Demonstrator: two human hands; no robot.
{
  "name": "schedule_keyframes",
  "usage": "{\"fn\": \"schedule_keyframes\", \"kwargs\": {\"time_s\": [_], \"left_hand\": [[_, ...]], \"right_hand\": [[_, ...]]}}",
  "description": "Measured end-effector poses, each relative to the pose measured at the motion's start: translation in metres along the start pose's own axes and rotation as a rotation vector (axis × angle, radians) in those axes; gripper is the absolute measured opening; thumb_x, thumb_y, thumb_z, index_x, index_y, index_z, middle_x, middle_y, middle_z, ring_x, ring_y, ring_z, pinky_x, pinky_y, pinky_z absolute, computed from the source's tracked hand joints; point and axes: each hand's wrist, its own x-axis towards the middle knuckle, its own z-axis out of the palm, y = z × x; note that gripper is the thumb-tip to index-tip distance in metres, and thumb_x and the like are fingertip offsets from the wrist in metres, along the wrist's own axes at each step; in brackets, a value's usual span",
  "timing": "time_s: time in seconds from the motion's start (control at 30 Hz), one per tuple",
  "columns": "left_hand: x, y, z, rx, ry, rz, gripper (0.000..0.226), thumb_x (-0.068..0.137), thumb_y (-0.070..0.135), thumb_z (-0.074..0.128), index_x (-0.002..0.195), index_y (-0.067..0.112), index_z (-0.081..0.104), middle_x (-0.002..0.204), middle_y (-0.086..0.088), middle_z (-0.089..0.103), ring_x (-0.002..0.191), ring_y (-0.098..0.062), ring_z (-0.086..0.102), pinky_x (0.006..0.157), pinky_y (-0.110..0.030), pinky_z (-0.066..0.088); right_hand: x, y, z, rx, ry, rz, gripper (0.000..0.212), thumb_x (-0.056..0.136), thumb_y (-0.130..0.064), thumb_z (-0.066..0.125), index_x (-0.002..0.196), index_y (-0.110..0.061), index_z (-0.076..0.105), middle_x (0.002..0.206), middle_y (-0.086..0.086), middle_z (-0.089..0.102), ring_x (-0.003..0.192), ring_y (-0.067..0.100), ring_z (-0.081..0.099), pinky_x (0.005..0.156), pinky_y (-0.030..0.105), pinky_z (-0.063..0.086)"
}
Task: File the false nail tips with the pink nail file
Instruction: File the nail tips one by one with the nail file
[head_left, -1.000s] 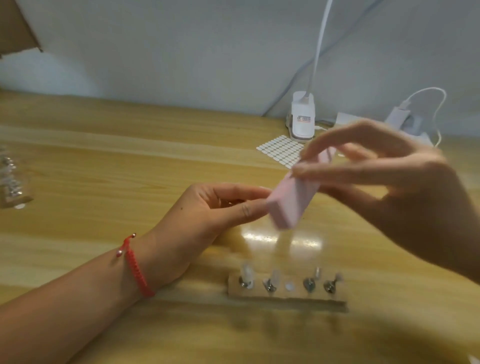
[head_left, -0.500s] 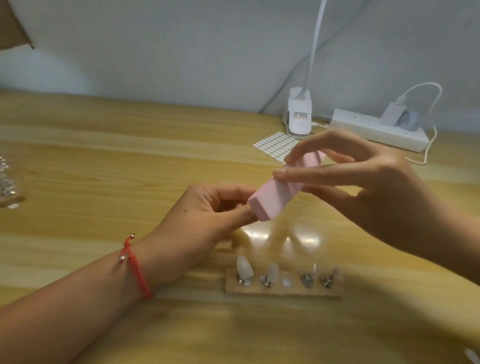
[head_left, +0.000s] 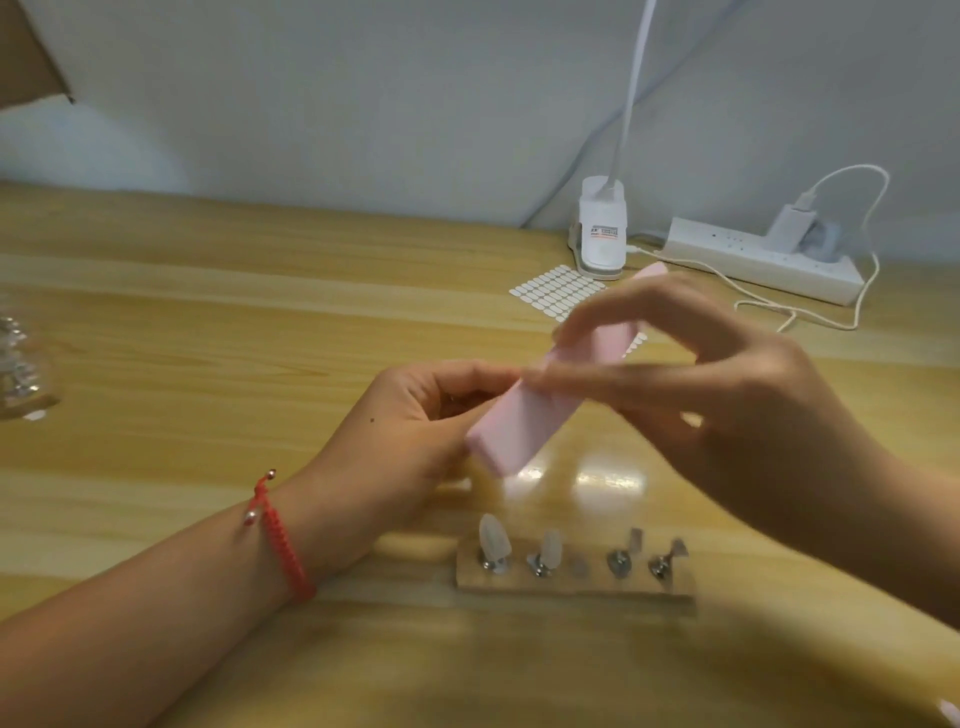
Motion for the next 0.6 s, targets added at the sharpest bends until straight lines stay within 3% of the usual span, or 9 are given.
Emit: {"fn": "schedule_keyframes", "kwargs": {"time_s": [0.07,0.17,0.27,0.33,0.4,0.53,0.6], "left_hand": [[0.0,0.001,0.0,-0.015,0.005,-0.014,0.028,0.063,0.028,0.068,0.087,0.018,0.077,0.084,-0.002,0.075,0.073,-0.008,0.061,0.06,-0.02,0.045],[-0.001,0.0,-0.002,0.07,0.018,-0.029,0.031,0.054,0.041,0.08,0.084,0.036,0.077,0.087,0.0,0.073,0.082,-0.013,0.054,0.065,-0.024,0.04],[0.0,-0.001,-0.002,0.006,0.019,-0.019,0.024,0.065,0.029,0.078,0.089,0.023,0.077,0.087,-0.001,0.075,0.076,-0.008,0.061,0.064,-0.019,0.046],[0.001,-0.002,-0.002,-0.015,0.028,-0.017,0.018,0.069,0.024,0.078,0.087,0.027,0.078,0.081,0.002,0.074,0.069,-0.003,0.062,0.06,-0.014,0.047],[0.001,-0.002,-0.004,0.009,0.028,0.003,0.012,0.069,0.024,0.08,0.079,0.031,0.078,0.074,0.01,0.07,0.066,0.003,0.058,0.059,-0.009,0.044],[0.002,-0.001,-0.005,-0.032,0.043,0.04,0.019,0.064,0.032,0.07,0.08,0.025,0.078,0.079,0.015,0.072,0.072,0.01,0.062,0.064,-0.003,0.043],[0.003,-0.002,-0.006,-0.031,0.055,0.051,0.018,0.064,0.034,0.07,0.08,0.029,0.077,0.081,0.014,0.072,0.068,0.007,0.062,0.061,-0.005,0.045]], "right_hand": [[0.001,-0.001,0.001,-0.008,-0.024,-0.043,0.038,0.091,0.005,0.064,0.12,-0.02,0.066,0.11,0.013,0.063,0.1,0.031,0.059,0.078,0.04,0.048],[0.004,0.008,-0.005,-0.029,0.002,0.052,0.033,0.093,0.001,0.064,0.121,-0.015,0.064,0.109,0.014,0.064,0.097,0.037,0.061,0.08,0.044,0.05],[0.0,-0.004,0.002,-0.074,-0.011,-0.033,0.04,0.09,0.009,0.064,0.119,-0.017,0.069,0.109,0.014,0.063,0.1,0.034,0.059,0.084,0.041,0.048],[0.001,-0.008,0.005,-0.083,-0.02,-0.071,0.044,0.089,0.009,0.063,0.121,-0.021,0.067,0.11,0.014,0.063,0.099,0.033,0.058,0.082,0.041,0.047],[0.004,0.009,0.0,-0.07,0.02,0.015,0.037,0.094,0.001,0.062,0.124,-0.02,0.061,0.11,0.014,0.064,0.097,0.032,0.06,0.082,0.039,0.048],[0.0,0.037,-0.023,-0.173,0.09,0.294,0.044,0.088,-0.005,0.07,0.128,-0.02,0.058,0.109,0.01,0.06,0.096,0.019,0.055,0.088,0.017,0.041],[-0.002,0.032,-0.029,-0.052,0.153,0.401,0.038,0.091,-0.013,0.065,0.127,-0.022,0.059,0.106,0.002,0.055,0.092,0.015,0.055,0.084,0.012,0.044]]}}
